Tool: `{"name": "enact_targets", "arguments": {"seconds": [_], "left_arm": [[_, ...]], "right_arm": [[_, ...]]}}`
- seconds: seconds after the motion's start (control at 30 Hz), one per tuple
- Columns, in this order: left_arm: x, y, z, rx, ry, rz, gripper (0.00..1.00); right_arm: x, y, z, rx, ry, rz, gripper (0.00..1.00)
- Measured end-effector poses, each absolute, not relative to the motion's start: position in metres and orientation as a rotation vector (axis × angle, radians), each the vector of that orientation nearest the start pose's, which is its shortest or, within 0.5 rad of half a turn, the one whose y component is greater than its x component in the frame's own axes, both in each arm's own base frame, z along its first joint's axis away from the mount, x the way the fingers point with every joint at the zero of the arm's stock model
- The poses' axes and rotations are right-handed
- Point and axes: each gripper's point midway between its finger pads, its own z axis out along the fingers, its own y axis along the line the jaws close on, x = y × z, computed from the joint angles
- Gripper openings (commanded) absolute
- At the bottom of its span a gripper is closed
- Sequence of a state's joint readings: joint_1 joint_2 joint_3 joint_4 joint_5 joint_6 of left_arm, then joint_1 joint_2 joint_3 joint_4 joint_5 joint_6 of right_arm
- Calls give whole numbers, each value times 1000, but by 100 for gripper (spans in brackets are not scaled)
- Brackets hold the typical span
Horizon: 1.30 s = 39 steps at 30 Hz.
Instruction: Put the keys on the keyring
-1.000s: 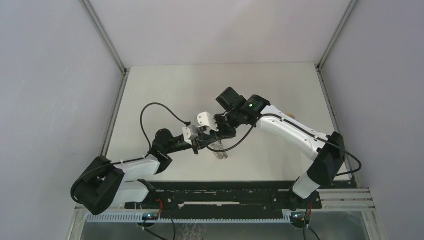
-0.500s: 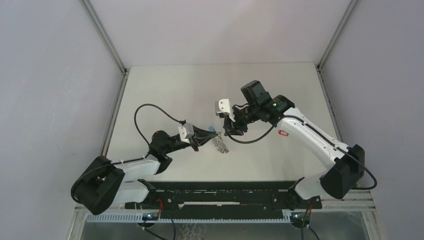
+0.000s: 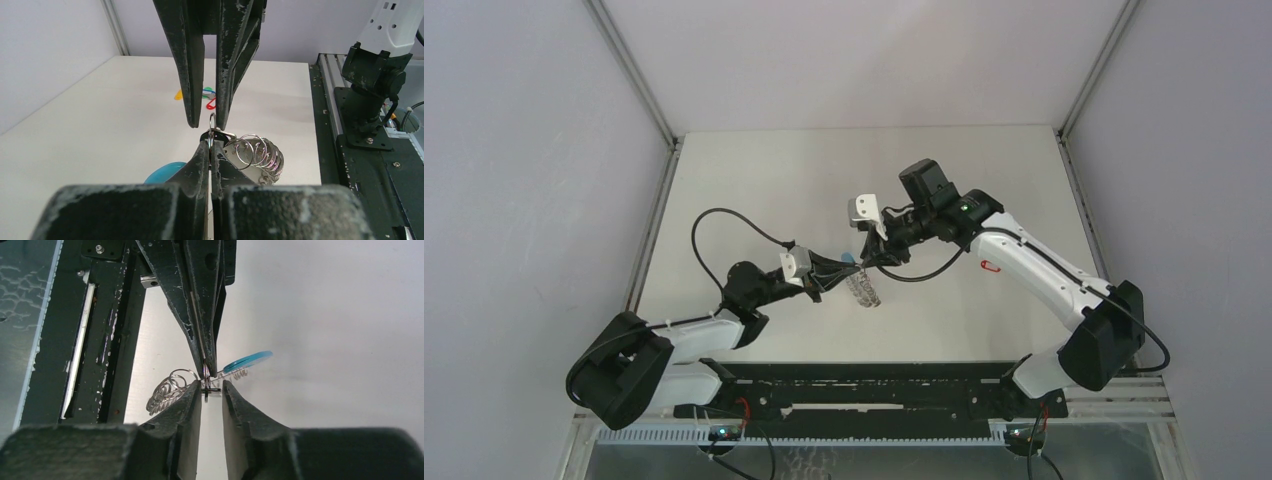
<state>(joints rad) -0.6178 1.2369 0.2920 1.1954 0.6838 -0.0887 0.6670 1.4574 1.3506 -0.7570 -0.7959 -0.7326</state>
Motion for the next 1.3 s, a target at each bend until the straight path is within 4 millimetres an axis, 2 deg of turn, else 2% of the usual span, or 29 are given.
{"name": "enact_targets", "arguments": {"seconds": [0.1,0.8,1.1,1.3], "left_arm": [[209,-288,211,932,1120,-1033,0],[208,-283,211,897,1114,-1023,0],[208,-283,214,886,1101,-1025,0],[207,-281,210,879,1112,-1021,0]], "right_arm": [[216,305,222,-1720,1515,927,0],[218,298,206,-1703,1606,965,0],[213,304,199,-1717,1609,960,0],[214,305,193,-1704,1630,955,0]]}}
